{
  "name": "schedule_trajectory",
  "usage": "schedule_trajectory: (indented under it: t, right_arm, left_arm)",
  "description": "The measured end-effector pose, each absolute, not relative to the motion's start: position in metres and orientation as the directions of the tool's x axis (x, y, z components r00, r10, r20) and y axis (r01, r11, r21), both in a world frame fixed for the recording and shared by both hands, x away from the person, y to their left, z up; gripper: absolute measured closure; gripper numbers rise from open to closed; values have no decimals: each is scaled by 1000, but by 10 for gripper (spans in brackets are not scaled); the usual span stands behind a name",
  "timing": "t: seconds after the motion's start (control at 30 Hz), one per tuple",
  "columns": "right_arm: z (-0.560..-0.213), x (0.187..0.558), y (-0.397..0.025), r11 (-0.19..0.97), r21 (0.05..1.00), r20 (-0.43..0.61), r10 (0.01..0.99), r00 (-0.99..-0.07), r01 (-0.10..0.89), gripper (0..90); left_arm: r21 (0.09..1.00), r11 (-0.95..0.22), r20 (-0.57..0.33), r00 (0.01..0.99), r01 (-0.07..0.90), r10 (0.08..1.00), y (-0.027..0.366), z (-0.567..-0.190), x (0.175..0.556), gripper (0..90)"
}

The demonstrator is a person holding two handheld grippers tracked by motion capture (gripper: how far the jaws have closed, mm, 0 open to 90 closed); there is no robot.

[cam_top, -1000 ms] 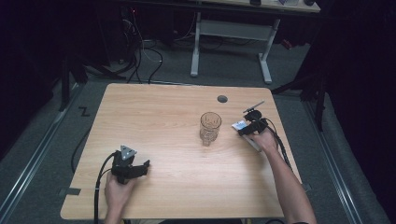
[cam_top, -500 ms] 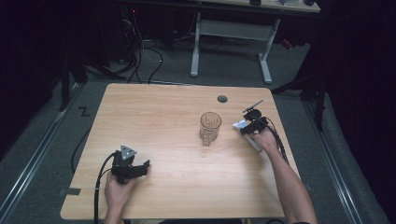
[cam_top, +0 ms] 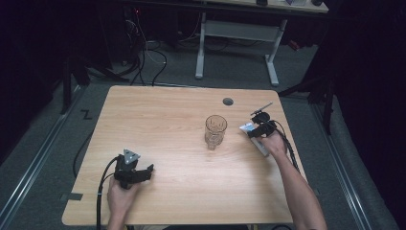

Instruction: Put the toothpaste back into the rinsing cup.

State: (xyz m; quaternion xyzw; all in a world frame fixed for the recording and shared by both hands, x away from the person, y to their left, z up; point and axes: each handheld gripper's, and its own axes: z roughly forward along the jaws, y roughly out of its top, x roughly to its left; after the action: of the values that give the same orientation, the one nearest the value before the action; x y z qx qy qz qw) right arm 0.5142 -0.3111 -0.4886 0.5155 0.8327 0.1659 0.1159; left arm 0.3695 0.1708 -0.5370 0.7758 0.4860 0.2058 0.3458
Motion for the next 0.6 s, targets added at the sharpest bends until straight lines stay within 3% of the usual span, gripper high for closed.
schedule_trajectory:
  t: [0.6]
  right_arm:
    - [-459, 494, -301, 431, 510, 10, 862, -506, 744, 665]
  left_arm:
    - [737, -288, -17, 443, 612, 896, 171, -537, 369, 210]
